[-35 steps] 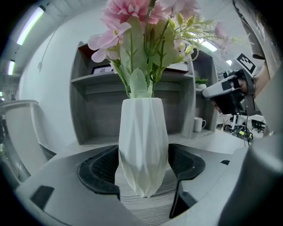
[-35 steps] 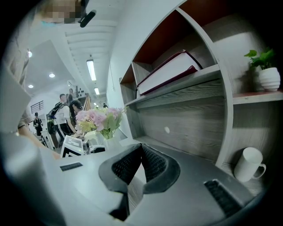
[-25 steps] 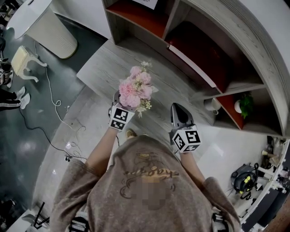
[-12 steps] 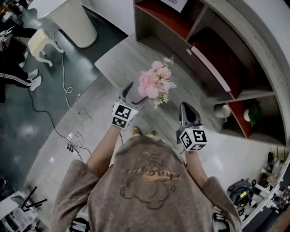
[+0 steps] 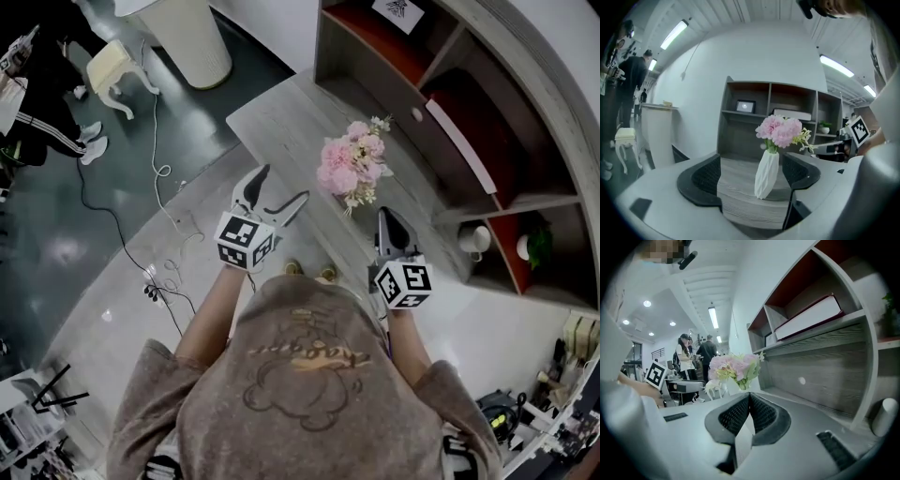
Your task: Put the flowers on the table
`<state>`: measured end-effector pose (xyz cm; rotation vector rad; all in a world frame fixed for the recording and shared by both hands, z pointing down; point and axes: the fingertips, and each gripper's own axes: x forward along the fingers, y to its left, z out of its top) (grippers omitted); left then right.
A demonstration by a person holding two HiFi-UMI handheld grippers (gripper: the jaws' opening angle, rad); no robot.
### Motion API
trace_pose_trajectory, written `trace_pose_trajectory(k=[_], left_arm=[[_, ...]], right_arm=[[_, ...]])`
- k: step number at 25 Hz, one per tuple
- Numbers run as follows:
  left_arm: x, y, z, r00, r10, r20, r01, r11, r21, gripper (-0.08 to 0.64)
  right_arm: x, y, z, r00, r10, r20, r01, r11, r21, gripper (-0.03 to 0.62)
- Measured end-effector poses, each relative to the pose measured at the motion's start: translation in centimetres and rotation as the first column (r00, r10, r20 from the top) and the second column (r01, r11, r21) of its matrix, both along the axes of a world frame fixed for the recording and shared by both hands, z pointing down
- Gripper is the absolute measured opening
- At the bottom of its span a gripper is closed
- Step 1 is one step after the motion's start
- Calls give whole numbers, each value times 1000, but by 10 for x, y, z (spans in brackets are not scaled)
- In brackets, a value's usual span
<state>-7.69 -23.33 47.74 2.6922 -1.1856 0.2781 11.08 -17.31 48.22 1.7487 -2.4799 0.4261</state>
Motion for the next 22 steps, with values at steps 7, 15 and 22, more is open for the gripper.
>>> trace_pose_trajectory(k=[7, 15, 22], left_arm=[[-15, 21, -37, 998, -29, -57, 31, 998, 47, 396], [-14, 33, -50, 997, -60, -49, 65, 991, 119, 58], [-13, 34, -38, 996, -69, -63, 75, 993, 96, 17]], right_arm=[[-18, 8, -17, 1000, -18, -9, 18, 999, 34, -12], [-19, 16, -29, 999, -7, -34, 8, 998, 56, -12], [-10, 18, -28, 999, 14, -44, -11, 998, 68, -12]])
